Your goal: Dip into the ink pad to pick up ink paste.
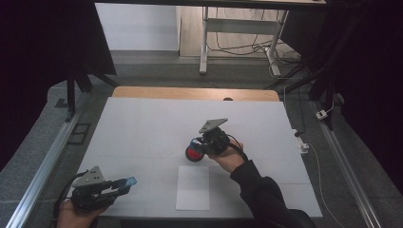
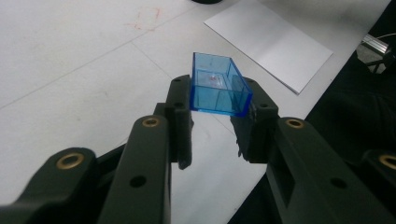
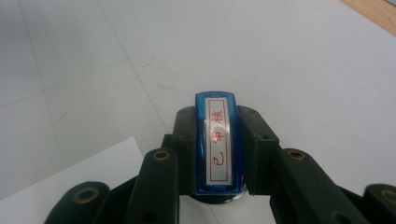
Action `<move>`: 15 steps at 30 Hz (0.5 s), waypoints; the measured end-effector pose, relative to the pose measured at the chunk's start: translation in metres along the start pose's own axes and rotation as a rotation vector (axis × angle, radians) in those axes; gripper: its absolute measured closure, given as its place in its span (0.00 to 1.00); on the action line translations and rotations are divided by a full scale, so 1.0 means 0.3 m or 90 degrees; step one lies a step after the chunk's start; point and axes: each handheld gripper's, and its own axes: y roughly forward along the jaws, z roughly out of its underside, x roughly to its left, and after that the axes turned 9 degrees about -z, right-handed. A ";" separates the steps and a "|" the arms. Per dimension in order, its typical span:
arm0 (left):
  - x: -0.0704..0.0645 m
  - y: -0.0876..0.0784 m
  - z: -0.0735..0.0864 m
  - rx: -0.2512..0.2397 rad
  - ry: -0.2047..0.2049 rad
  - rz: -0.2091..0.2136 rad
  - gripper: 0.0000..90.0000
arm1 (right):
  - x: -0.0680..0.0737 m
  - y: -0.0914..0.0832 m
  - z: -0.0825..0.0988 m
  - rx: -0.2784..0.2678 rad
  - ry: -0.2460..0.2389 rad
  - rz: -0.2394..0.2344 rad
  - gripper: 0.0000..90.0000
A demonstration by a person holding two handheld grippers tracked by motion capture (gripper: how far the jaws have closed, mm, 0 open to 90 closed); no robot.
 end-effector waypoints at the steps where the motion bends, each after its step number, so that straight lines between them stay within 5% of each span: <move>1: 0.001 0.000 0.000 -0.001 -0.001 0.000 0.76 | -0.003 0.006 0.001 0.001 0.003 0.001 0.78; 15: 0.003 -0.001 0.001 -0.003 -0.001 -0.004 0.76 | -0.033 0.055 0.012 0.029 0.018 0.006 0.78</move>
